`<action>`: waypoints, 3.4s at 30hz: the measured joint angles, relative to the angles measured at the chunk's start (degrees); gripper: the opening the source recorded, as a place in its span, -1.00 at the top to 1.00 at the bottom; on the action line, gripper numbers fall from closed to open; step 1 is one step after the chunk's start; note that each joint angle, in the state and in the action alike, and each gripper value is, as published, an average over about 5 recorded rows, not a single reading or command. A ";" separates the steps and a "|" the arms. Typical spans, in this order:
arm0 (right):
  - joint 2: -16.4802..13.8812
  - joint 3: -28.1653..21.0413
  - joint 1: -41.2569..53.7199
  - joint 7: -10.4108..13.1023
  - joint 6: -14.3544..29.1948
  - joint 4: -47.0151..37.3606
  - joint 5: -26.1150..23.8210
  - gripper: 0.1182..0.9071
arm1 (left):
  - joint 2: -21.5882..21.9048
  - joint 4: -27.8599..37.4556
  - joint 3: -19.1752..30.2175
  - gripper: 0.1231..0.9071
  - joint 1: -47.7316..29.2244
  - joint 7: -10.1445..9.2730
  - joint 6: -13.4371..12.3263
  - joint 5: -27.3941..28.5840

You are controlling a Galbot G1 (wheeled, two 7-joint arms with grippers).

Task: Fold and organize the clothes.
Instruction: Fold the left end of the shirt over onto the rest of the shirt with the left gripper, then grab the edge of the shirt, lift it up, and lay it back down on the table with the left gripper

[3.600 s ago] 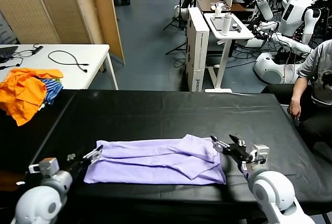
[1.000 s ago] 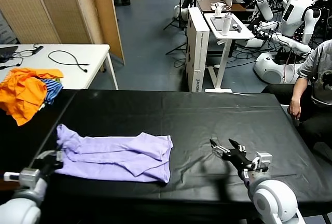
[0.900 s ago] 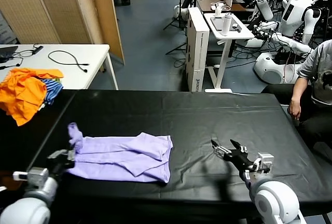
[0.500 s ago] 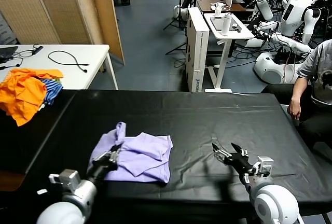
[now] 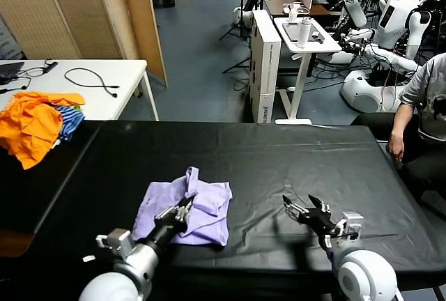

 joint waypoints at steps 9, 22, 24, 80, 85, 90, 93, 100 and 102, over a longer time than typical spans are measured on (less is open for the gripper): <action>0.53 -0.54 -0.16 -0.23 0.00 -0.05 -0.67 -1.00 | -3.44 2.50 1.66 0.85 -1.51 0.41 -0.36 2.71; -3.64 -3.62 1.93 -3.70 -0.45 1.34 0.30 -1.00 | -8.00 3.85 4.47 0.13 -0.15 2.99 -0.38 9.21; -4.45 -4.62 2.55 -3.96 -0.53 1.52 0.87 -1.00 | -8.57 3.20 5.09 -0.16 0.36 3.54 -0.19 9.92; -2.34 -18.34 4.79 -1.66 -0.62 1.68 3.52 -0.29 | -5.66 8.53 -8.41 -1.00 2.16 4.86 -13.21 18.94; -2.55 -14.95 2.27 -1.69 -0.38 5.69 4.58 -0.85 | -7.46 11.13 -10.18 -1.00 2.24 6.26 -15.71 16.55; -2.10 -12.68 1.33 -1.48 -0.31 7.65 4.89 -1.00 | -8.94 13.30 -10.97 -1.00 2.16 6.90 -16.61 13.47; -1.96 -11.75 1.15 -1.42 -0.30 8.02 4.90 -1.00 | -9.38 14.22 -11.35 -1.00 2.38 7.31 -17.06 12.55; -1.70 -10.49 0.97 -1.41 -0.30 8.17 4.87 -1.00 | -9.67 15.37 -12.08 -0.99 3.33 8.98 -17.11 10.00; -1.66 -10.40 1.00 -1.41 -0.30 8.17 4.86 -1.00 | -9.63 15.55 -12.08 -0.91 3.35 9.25 -16.88 9.32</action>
